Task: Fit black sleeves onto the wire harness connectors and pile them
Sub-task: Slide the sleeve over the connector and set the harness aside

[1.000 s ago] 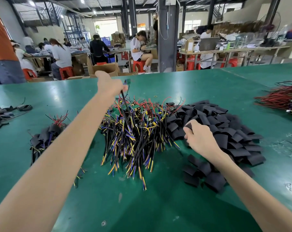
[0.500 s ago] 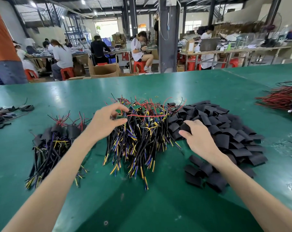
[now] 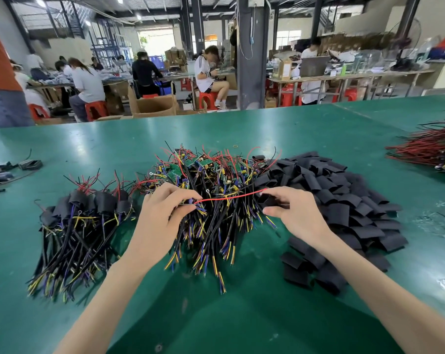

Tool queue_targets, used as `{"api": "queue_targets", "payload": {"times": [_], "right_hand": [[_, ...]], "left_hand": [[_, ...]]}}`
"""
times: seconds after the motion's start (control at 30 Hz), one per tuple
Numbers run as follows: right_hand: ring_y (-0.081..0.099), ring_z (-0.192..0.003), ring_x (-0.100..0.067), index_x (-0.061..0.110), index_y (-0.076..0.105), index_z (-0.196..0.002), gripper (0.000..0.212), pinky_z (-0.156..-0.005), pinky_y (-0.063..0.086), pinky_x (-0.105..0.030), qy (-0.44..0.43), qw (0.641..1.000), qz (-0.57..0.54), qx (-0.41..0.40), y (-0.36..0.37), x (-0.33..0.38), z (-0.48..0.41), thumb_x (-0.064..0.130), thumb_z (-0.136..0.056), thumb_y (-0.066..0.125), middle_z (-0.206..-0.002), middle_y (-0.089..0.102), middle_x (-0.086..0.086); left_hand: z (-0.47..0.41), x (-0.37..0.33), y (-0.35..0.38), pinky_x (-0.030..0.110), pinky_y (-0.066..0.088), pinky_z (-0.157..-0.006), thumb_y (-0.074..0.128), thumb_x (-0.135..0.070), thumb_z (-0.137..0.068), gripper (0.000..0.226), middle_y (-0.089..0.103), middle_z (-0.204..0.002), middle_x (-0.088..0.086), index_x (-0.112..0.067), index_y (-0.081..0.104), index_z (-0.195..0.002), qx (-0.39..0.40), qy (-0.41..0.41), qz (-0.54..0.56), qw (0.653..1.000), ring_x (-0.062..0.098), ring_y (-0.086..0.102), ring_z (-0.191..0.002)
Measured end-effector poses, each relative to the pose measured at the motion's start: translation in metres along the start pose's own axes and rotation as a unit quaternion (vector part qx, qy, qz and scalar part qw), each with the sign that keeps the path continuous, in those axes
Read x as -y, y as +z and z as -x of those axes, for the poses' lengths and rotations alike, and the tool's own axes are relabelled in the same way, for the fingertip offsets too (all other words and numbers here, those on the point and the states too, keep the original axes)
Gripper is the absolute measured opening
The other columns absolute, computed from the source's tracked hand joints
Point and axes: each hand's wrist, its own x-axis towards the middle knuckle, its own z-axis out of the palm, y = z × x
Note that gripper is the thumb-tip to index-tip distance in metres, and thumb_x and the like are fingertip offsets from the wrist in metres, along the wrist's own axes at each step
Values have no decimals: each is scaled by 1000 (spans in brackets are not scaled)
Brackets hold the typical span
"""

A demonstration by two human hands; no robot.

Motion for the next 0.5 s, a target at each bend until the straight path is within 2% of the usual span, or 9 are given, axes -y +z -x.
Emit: {"api": "queue_targets", "payload": {"times": [0.07, 0.1, 0.2, 0.4, 0.5], "right_hand": [[58, -71, 8, 12, 72, -100, 34, -72, 38, 2, -11, 1000, -3, 0, -1, 2, 0, -2, -69, 76, -83, 66, 10], [57, -71, 8, 13, 72, -99, 34, -71, 37, 3, -11, 1000, -6, 1, -2, 2, 0, -3, -70, 75, -81, 65, 12], [62, -76, -4, 14, 72, -100, 33, -73, 40, 1, -4, 1000, -13, -1, -4, 2, -1, -1, -71, 75, -84, 67, 9], [65, -85, -6, 17, 70, -107, 38, -82, 44, -12, 9, 1000, -10, 7, -4, 0, -2, 5, -72, 77, -93, 69, 6], [63, -83, -6, 17, 70, -107, 38, -79, 41, -4, 9, 1000, -6, -3, -4, 0, -2, 6, -71, 78, -88, 67, 9]], "left_hand": [[1, 0, -1, 38, 32, -80, 61, -15, -85, 20, 52, -90, -9, -27, 67, -100, -4, 8, -21, 1000, 10, 45, -84], [1, 0, -2, 38, 32, -80, 59, -17, -85, 19, 51, -90, -12, -25, 68, -100, -6, 12, -35, 999, 9, 45, -85], [3, -1, -3, 36, 31, -78, 62, -13, -85, 19, 50, -91, -13, -23, 69, -100, -6, 25, -65, 998, 8, 45, -88], [5, -2, -1, 29, 26, -75, 68, -5, -82, 24, 51, -91, -9, -20, 71, -100, -1, 38, -83, 996, 10, 45, -87], [5, -3, 0, 30, 25, -74, 69, -5, -81, 24, 51, -91, -9, -20, 72, -100, 2, 52, -80, 995, 10, 45, -86]]}}
